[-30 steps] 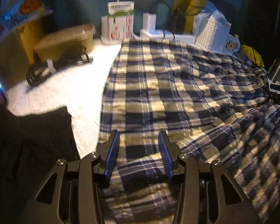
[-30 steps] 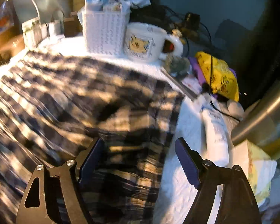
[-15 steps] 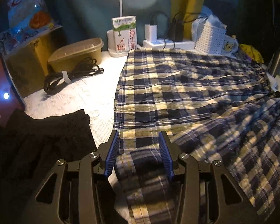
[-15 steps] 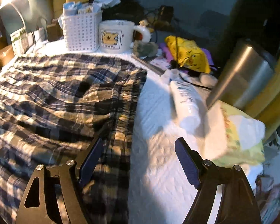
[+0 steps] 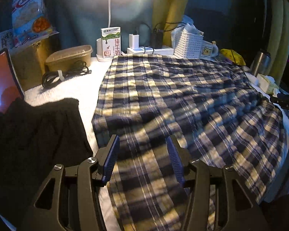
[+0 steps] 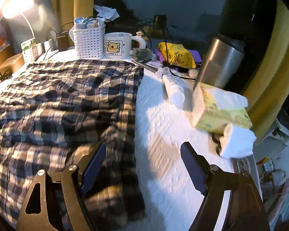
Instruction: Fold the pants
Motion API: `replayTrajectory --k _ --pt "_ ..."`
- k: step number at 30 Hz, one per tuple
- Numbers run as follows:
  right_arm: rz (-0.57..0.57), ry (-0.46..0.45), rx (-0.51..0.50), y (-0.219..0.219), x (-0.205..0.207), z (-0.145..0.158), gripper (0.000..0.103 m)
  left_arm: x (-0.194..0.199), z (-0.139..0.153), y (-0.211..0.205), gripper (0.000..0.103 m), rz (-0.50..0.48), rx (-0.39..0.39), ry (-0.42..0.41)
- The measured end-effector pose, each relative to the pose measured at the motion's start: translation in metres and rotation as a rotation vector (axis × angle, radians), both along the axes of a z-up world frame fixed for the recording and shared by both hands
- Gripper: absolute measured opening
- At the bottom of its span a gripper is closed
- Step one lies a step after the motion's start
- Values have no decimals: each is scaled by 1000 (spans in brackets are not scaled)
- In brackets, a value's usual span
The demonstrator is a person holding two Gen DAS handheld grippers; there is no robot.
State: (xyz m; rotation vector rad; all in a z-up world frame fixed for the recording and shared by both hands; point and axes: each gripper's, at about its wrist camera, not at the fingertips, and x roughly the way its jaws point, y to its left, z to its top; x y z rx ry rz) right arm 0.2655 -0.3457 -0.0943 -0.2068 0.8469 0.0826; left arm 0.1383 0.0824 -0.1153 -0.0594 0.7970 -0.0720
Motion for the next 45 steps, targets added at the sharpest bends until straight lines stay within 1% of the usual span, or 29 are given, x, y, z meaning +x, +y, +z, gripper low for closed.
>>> replayTrajectory --k 8,12,14,17,20,23,25,26,27,28,33,35,39,42,45 --pt "-39 -19 19 -13 -38 1 81 -38 -13 3 51 -7 23 27" --pt "-48 -15 38 -14 -54 1 81 -58 -13 0 51 -13 46 24" --pt "-45 -15 52 -13 -62 1 81 -68 -12 -3 51 -21 36 18" --pt "-37 -33 68 -10 -77 6 81 -85 -10 -17 51 -68 6 9" --pt "-36 -46 88 -8 -89 10 81 -100 -8 -40 51 -151 -16 5" --pt "-36 -56 109 -6 -103 13 81 -106 -8 -55 51 -194 -14 6" --pt "-29 -57 119 -4 -110 14 81 -110 -8 -59 57 -205 -8 10" --pt "-20 -55 120 -1 -116 13 81 -113 -9 -59 66 -207 -8 11" --pt "-13 -54 120 1 -120 12 81 -117 -9 -57 70 -207 -4 9" --pt "-7 -52 118 2 -123 12 81 -120 -10 -55 71 -207 -1 9" --pt "-24 -38 122 -1 -134 5 81 -137 -23 -41 75 -213 30 45" --pt "-39 -35 130 -4 -136 5 81 -144 -29 -36 75 -211 56 61" --pt "-33 -39 127 -3 -136 7 81 -154 -34 -30 75 -204 103 63" --pt "-20 -38 120 4 -134 8 81 -153 -37 -30 75 -191 157 59" --pt "-4 -33 116 10 -132 7 81 -151 -39 -29 75 -180 187 52"
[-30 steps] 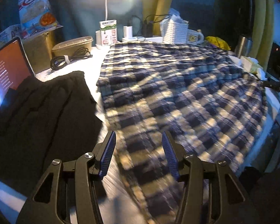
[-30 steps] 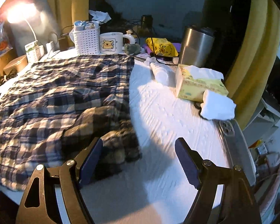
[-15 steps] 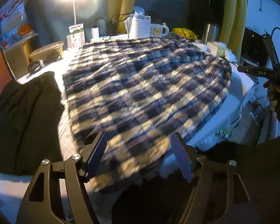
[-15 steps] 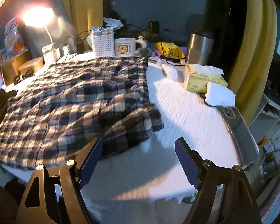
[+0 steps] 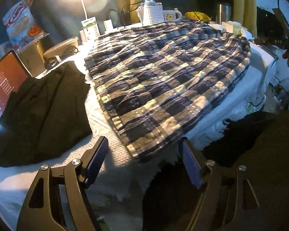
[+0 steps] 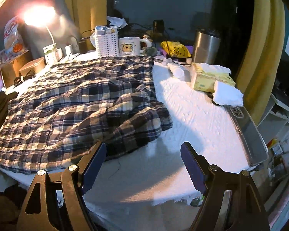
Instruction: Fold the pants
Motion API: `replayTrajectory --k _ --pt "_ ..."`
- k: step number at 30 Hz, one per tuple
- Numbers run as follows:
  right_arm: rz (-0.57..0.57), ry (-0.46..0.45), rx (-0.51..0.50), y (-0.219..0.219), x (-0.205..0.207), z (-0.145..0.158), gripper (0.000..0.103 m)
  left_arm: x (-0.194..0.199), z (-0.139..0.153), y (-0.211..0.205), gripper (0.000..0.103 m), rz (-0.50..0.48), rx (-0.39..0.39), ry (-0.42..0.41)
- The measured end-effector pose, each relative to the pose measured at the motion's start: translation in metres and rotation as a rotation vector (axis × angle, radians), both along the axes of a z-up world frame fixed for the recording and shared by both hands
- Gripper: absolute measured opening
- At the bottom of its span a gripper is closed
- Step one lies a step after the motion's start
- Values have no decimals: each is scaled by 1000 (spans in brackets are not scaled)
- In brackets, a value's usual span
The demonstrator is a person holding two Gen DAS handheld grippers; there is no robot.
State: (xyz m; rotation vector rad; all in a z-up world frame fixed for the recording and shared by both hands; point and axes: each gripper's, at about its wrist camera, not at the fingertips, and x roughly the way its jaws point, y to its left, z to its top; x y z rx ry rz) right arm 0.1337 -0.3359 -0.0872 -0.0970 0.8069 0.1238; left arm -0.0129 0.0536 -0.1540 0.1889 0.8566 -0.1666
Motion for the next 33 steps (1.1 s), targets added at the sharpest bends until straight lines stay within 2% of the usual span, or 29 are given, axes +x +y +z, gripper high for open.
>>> replayTrajectory --k 4,9,13,18,19,22,23,24,27,33 --pt "9 5 -9 4 1 -1 81 1 3 4 75 5 -17 -21" --pt "-9 7 -1 -1 2 -2 81 2 14 8 75 31 -40 -112" --pt "-15 4 5 -2 2 -1 81 13 7 6 75 24 -36 -106" --pt "-12 5 2 -3 2 -2 81 10 9 -2 73 -28 -19 -139" --pt "-15 6 2 -4 2 -2 81 8 9 -4 70 -39 -13 -144" --pt "-28 10 1 -10 5 -5 81 9 9 -10 40 -61 7 -150" --pt "-35 10 -6 -13 7 -7 81 10 8 -12 22 -70 9 -140" --pt "-41 10 -12 -15 8 -7 81 12 7 -13 15 -76 9 -132" --pt "-65 11 -33 -25 11 -11 81 13 10 -14 6 -79 2 -144" --pt "-54 14 -118 -36 19 -24 81 29 24 2 6 -25 -104 -137"
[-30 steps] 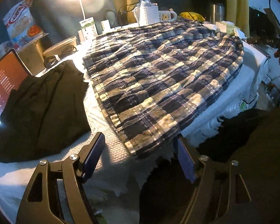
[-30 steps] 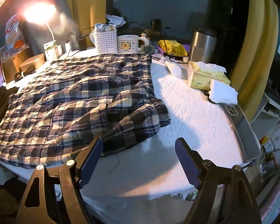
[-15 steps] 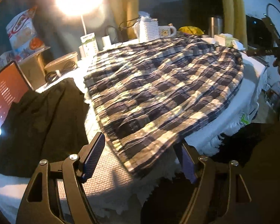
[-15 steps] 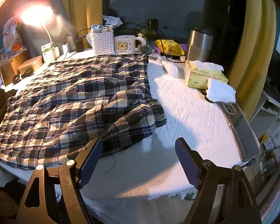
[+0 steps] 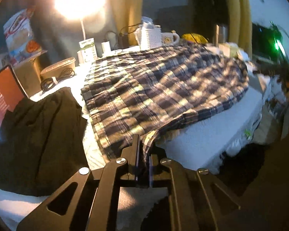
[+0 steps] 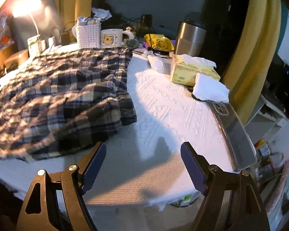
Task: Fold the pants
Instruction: 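Grasp the pants edge with the left gripper while the right gripper grasps beside it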
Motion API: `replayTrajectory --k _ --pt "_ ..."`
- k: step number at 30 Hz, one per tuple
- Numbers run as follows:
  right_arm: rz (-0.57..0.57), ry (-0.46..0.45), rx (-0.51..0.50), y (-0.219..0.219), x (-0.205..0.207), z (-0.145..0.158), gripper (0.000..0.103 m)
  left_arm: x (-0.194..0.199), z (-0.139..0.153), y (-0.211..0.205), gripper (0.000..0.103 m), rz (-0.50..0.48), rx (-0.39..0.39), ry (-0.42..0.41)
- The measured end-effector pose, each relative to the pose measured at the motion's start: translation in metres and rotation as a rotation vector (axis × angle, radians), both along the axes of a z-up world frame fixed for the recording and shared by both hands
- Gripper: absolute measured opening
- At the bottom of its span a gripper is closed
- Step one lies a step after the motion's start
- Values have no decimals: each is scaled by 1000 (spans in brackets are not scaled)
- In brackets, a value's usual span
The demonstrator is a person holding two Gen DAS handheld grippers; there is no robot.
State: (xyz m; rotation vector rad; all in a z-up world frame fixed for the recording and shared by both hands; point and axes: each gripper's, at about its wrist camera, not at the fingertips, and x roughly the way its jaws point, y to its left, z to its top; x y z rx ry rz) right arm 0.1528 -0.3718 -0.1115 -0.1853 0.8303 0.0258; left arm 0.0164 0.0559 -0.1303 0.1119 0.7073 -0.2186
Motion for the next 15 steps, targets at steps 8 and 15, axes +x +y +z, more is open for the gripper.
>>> replayTrajectory --k 8,15 --pt "117 -39 -152 28 15 -20 81 25 13 16 6 66 -69 19" --pt "173 -88 -153 41 25 -25 81 33 19 27 6 106 -86 38"
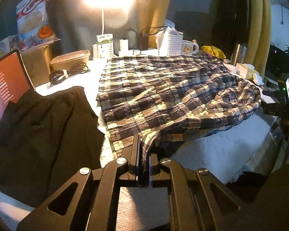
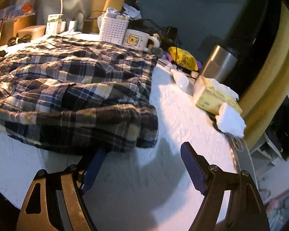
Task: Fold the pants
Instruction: 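Grasp the pants edge with the left gripper while the right gripper grasps beside it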
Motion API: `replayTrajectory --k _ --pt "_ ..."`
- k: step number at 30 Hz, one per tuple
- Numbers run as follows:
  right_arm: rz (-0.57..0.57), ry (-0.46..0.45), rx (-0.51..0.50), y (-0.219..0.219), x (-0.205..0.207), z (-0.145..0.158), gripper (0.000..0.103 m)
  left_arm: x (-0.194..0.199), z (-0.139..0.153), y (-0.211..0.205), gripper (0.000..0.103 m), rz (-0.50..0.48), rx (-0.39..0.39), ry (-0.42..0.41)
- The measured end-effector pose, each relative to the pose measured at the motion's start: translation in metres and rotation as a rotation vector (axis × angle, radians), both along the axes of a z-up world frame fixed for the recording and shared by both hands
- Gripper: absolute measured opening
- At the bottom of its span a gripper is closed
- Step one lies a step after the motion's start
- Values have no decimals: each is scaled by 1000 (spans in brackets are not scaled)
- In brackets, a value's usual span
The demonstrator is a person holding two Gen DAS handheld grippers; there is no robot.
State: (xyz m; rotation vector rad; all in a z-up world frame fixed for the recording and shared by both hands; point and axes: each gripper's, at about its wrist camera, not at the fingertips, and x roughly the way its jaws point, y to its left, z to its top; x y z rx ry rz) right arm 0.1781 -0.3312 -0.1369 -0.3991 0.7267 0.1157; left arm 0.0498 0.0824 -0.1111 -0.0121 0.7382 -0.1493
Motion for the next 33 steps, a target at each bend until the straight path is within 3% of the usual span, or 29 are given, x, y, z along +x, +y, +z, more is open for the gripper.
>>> replayTrajectory --k 2,3,4,5,10,16,33 --pt "12 -8 17 2 1 0 81 0 1 0 6 -2 -2 -2" --pt "17 -12 32 2 0 0 75 -1 2 0 6 -4 -4 -6" --pt "28 -7 53 2 0 -1 57 -2 3 0 6 -8 -6 -11" --pt "41 8 85 2 0 -2 49 -2 4 -1 6 -10 -5 -15" --pt "35 3 134 4 -4 -2 28 -9 12 -5 6 -31 0 -55" --pt "20 -28 182 -5 -9 12 26 -10 30 -12 6 -45 30 -121" --pt "3 -103 231 -14 4 68 26 9 63 -9 6 -9 41 -206"
